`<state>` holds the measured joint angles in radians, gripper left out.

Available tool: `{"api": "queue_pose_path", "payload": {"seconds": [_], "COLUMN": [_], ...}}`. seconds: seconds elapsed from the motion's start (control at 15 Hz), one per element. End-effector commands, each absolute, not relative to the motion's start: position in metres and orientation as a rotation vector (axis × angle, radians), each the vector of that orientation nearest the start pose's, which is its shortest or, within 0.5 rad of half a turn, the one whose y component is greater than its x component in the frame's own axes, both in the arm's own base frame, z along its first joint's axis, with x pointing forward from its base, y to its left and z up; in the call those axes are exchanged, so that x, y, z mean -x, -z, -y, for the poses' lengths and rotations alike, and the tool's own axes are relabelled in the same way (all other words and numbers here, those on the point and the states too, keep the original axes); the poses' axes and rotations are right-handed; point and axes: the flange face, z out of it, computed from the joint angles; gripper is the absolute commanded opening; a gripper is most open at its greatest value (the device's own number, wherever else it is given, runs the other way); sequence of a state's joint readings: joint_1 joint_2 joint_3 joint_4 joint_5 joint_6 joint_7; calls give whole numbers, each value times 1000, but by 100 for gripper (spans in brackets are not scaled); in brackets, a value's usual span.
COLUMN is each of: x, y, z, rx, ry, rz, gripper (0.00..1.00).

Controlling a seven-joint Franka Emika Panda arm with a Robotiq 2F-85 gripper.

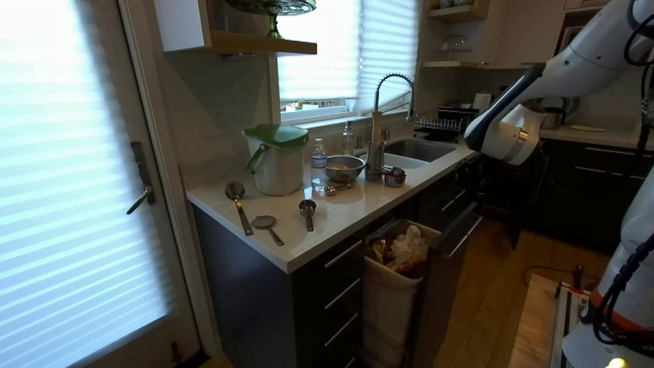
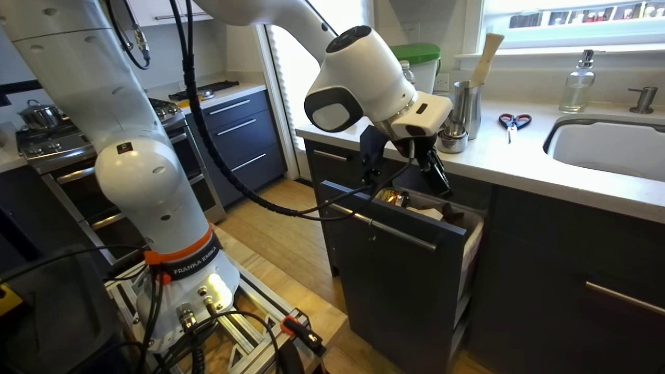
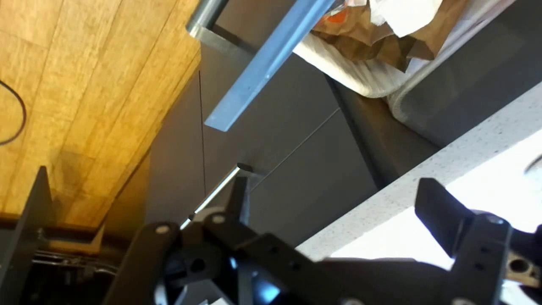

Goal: Open the bin compartment

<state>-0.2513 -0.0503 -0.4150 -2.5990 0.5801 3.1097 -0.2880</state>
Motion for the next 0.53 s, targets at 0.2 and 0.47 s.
{"api": "queue_pose_path", "payload": {"seconds": [0.2,0.47], "x": [-357,-363], "y": [-335,-320], "z": [300,289], "rx": [2853,2992], "ry": [925,839], "rz": [-1188,-953], "gripper": [100,100]}}
